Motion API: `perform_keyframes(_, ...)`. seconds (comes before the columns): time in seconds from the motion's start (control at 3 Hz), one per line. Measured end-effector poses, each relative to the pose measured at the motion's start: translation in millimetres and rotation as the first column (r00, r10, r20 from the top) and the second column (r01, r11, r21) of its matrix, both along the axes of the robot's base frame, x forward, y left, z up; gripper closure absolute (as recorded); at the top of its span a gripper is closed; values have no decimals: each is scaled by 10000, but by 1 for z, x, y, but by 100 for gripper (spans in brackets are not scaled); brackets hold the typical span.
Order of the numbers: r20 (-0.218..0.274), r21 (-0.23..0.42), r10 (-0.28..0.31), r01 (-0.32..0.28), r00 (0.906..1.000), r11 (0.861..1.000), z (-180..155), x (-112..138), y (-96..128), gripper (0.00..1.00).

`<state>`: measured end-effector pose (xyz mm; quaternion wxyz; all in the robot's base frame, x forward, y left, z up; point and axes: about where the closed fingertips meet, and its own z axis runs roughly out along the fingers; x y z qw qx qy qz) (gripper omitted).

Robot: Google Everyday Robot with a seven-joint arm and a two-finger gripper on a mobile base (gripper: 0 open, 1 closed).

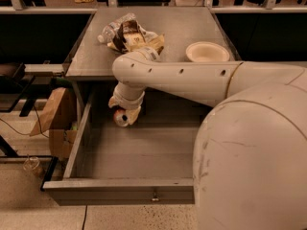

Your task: Place coke can into top drawer

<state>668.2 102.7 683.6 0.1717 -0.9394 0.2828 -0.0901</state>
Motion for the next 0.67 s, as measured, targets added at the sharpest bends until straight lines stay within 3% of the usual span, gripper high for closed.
perform_keyframes(0.67, 34, 37, -60, 60, 10000, 10000, 0, 1, 0, 0)
